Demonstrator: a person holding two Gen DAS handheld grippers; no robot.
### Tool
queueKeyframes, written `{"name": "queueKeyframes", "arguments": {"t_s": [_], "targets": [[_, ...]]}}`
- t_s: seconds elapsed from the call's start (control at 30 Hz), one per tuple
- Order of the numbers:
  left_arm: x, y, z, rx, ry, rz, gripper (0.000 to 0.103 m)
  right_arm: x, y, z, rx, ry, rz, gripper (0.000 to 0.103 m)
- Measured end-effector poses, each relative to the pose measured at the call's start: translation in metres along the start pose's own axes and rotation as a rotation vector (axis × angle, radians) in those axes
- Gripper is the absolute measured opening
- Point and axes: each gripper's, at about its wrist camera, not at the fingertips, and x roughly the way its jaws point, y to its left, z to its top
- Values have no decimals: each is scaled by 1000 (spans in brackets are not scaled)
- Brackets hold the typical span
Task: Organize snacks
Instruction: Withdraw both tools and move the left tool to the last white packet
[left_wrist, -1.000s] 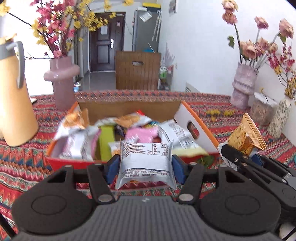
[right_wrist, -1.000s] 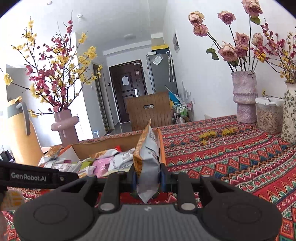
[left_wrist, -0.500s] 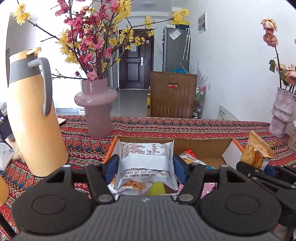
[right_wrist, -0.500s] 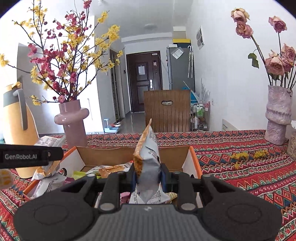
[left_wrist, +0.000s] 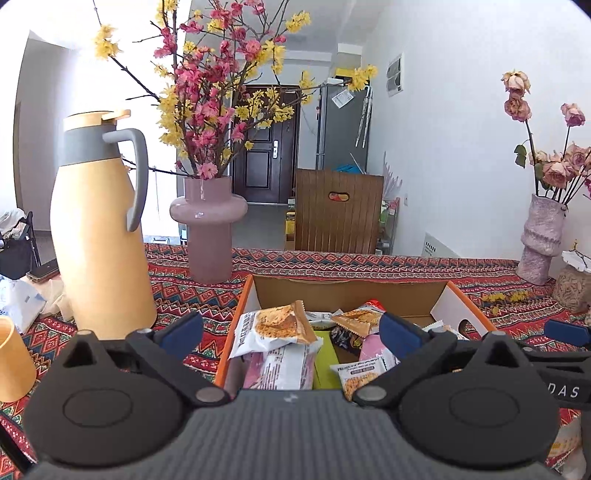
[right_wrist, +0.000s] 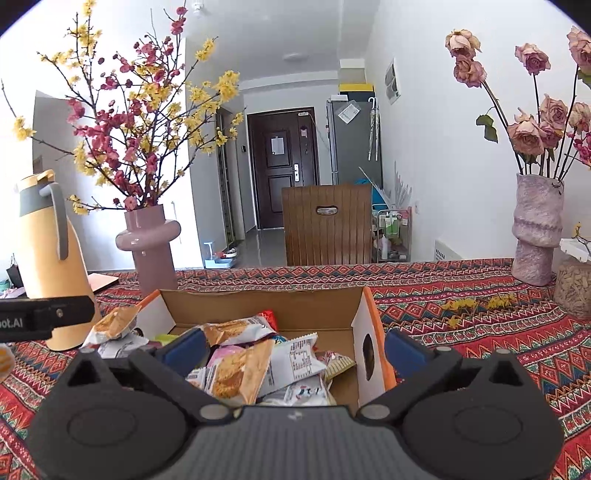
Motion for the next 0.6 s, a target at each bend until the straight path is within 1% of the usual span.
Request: {"name": "queueKeyframes", "arguments": {"t_s": [0.17, 0.3, 0.47, 0.6], "targets": [[-33, 13, -17, 9, 1, -20, 103, -42, 6, -17, -25, 7, 21, 103], [-50, 22, -34, 16, 35, -13, 103, -69, 14, -31, -47, 33, 25, 103], [-64, 31, -59, 23, 90, -29, 103, -90, 17, -47, -33, 84, 18, 103], [-67, 33, -76, 35, 136, -48, 103, -96, 16, -60, -6, 132, 0, 103]]}}
